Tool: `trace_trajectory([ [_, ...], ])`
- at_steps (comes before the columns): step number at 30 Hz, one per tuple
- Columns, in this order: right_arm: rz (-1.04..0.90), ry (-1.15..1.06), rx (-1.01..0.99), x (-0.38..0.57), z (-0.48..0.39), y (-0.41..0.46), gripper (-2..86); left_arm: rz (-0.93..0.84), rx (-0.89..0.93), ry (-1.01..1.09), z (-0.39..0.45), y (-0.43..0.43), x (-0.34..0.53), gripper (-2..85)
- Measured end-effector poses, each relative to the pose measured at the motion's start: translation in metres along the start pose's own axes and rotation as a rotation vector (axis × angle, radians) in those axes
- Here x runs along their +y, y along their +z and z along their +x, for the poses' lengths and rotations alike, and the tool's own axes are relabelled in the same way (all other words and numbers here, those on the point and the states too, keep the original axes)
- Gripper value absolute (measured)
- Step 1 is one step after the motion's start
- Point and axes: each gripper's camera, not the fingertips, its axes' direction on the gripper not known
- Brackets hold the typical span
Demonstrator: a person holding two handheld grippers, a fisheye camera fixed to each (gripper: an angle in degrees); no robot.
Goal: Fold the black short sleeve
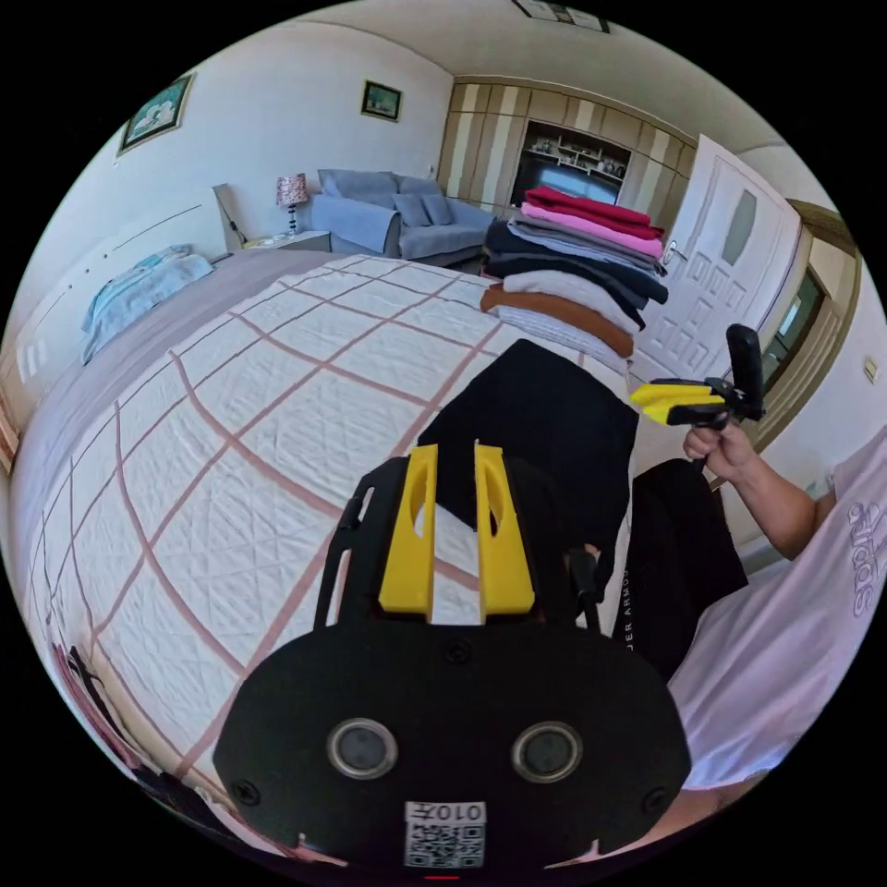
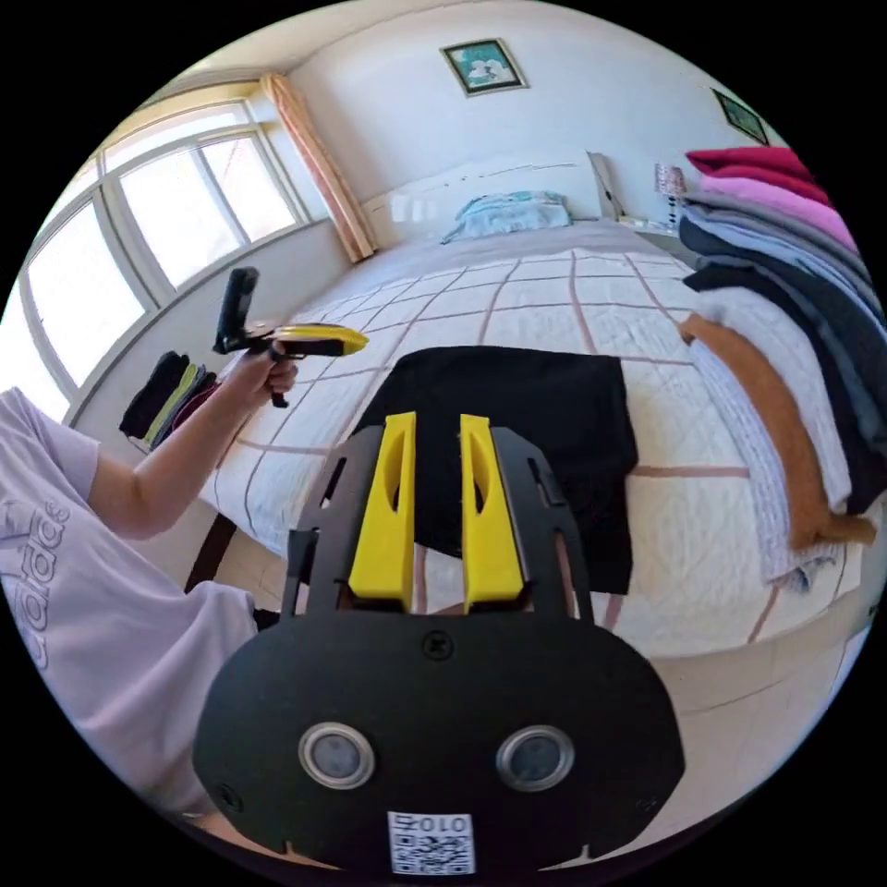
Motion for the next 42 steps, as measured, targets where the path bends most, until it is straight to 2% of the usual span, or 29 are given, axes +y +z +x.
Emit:
trace_trajectory([
  [2, -0.069, -0.134, 0.003, -0.001, -0.062, 0.044, 10.4, -0.024, 0.09, -0.003, -0.031, 0.011, 0.0, 6.0],
  [5, -0.153, -0.234, 0.034, -0.006, -0.116, 0.083, 13.2, -0.064, 0.1, 0.013, -0.052, 0.03, -0.003, 6.7],
  [10, -0.265, -0.355, 0.223, -0.006, -0.155, 0.13, 12.1, -0.044, 0.18, 0.039, -0.066, 0.049, -0.005, 7.8],
  [14, -0.235, -0.289, 0.236, -0.01, -0.148, 0.118, 6.3, -0.039, 0.223, 0.023, -0.082, 0.054, -0.007, 8.2],
  [24, -0.102, -0.071, 0.156, -0.013, -0.115, 0.068, 5.2, -0.088, 0.486, 0.156, -0.102, 0.059, -0.032, 9.7],
  [31, -0.053, 0.047, 0.077, 0.006, -0.08, 0.046, 5.3, -0.204, 0.416, 0.342, -0.076, 0.059, -0.053, 9.2],
  [37, -0.041, 0.076, 0.06, 0.01, -0.079, 0.047, 5.3, -0.284, 0.446, 0.4, -0.065, 0.082, -0.064, 7.0],
  [42, -0.053, 0.063, 0.047, 0.009, -0.082, 0.049, 5.3, -0.249, 0.469, 0.43, -0.06, 0.07, -0.071, 3.3],
])
